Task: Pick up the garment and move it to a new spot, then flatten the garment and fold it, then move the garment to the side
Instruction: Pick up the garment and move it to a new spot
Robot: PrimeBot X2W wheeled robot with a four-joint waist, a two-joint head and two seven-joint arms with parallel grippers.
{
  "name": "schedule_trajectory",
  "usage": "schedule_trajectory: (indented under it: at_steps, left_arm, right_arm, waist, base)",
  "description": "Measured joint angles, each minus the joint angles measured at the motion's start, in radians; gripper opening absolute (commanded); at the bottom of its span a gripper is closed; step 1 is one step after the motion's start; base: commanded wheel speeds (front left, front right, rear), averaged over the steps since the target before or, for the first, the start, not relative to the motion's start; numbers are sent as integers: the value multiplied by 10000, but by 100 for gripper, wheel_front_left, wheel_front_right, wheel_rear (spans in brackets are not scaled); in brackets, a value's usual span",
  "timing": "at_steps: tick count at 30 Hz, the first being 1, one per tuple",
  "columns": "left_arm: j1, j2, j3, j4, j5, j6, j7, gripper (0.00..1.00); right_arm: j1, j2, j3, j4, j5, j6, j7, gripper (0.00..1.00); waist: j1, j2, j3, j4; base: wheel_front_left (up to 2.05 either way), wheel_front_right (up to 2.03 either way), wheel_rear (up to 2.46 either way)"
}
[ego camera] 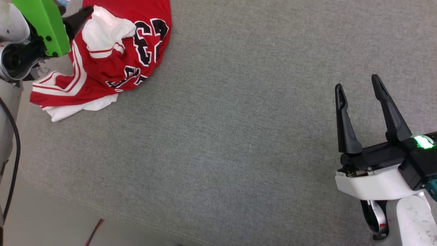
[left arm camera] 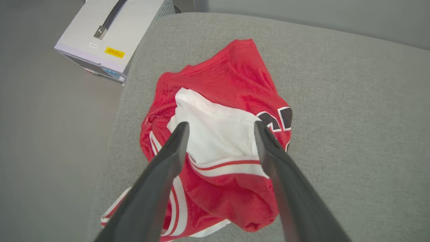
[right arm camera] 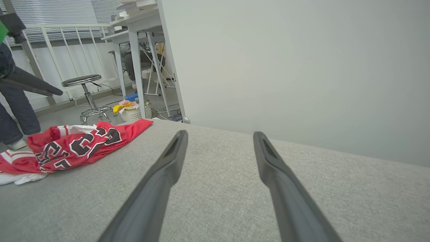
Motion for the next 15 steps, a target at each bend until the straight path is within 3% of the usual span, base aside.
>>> schedule_trajectory:
  at_steps: [6, 15]
  left_arm:
    - [-247, 282, -1162, 267, -391, 0, 917, 100]
    - [-324, 182, -2585, 1375, -410, 0, 1210, 100]
  right_arm:
    - [-318, -50, 27, -121, -21, 0, 0, 100]
    - [-638, -59, 63, -215, -88, 0, 0, 100]
  waist:
    - [0, 0, 667, -302]
    - [-1, 0, 1528, -649]
  base:
    - [0, 0, 0]
    - [0, 0, 0]
